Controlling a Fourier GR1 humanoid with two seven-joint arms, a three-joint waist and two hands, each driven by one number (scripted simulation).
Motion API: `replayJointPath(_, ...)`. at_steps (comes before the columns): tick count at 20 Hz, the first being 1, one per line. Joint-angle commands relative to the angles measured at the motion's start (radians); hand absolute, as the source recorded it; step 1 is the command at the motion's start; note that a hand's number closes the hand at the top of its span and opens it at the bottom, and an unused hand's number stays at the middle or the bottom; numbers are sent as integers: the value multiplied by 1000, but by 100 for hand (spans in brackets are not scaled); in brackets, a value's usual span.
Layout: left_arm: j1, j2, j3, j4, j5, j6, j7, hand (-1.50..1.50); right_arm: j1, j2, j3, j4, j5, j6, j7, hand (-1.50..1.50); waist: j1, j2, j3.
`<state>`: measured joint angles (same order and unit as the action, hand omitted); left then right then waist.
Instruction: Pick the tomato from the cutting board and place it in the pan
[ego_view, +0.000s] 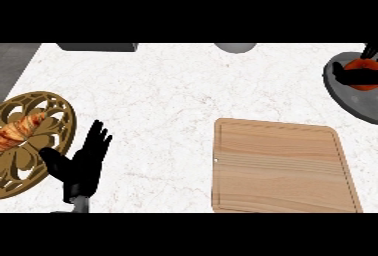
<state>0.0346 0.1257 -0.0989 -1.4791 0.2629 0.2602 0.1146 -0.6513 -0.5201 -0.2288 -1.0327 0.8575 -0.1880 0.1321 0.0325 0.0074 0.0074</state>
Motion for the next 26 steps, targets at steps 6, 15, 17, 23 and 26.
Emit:
replayJointPath(6, -9, -9, -22, 28, -16, -12, 11, 0, -175, -128, -144, 499, -57, -115, -275, 150, 38, 22, -3)
replayJointPath(15, -47, -22, -33, 34, -16, -23, 11, 0, -202, -195, -126, 731, 19, -69, -249, -150, 78, 46, 0)
replayJointPath(17, -21, -37, -46, 33, -23, -16, -1, 0, -192, -202, -141, 748, 10, -102, -303, -150, 79, 45, 2)
replayJointPath(23, -49, -12, -25, 42, -18, -28, 15, 0, -238, -159, -248, 765, -110, -110, -438, -150, 67, 41, 5)
replayJointPath(26, -39, -25, -30, 36, -34, -1, 5, 0, -249, -129, -360, 764, -242, -48, -544, -150, 51, 36, 8)
